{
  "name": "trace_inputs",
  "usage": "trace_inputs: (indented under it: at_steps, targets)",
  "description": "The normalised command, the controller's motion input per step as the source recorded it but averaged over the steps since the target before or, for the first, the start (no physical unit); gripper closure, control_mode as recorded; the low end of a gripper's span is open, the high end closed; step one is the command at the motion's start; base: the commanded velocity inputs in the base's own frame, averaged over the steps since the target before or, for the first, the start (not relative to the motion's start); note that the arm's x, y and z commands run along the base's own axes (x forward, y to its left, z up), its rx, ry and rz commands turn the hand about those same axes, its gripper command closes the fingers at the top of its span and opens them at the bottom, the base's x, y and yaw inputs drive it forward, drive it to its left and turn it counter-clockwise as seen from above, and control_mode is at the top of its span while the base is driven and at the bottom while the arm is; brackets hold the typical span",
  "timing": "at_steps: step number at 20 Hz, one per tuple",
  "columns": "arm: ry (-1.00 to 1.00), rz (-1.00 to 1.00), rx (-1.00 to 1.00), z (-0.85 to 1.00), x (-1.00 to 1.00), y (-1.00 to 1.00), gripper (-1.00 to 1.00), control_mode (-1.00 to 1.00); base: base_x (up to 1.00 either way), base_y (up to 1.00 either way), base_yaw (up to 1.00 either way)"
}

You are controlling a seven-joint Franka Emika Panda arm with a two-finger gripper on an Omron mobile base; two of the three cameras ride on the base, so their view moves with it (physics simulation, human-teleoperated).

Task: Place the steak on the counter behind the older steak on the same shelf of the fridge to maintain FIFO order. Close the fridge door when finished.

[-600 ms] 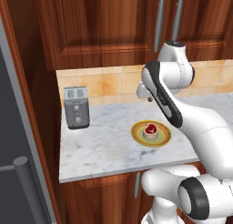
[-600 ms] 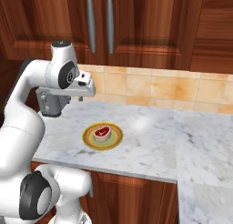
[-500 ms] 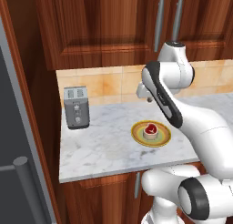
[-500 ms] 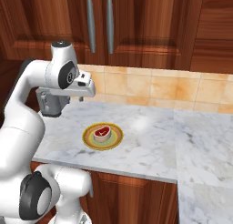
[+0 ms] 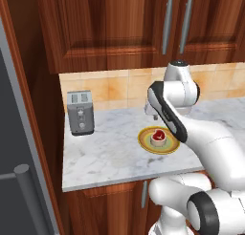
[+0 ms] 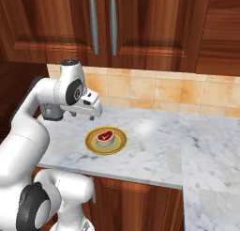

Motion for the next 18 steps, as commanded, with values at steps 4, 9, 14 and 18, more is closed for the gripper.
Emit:
trace_inputs:
  at_steps: [4, 9, 14, 18]
  targets:
    - [0.2, -0.27, 0.07, -0.62, 0.17, -0.62, -1.0, -1.0, 0.0, 0.0, 0.0]
    - [0.13, -0.06, 0.02, -0.5, 0.54, -0.18, -1.0, -1.0, 0.0, 0.0, 0.0]
    - [0.06, 0.0, 0.0, -0.47, 0.46, 0.0, -1.0, -1.0, 0.0, 0.0, 0.0]
    - [0.0, 0.0, 0.0, -0.42, 0.26, -0.03, -1.0, -1.0, 0.0, 0.0, 0.0]
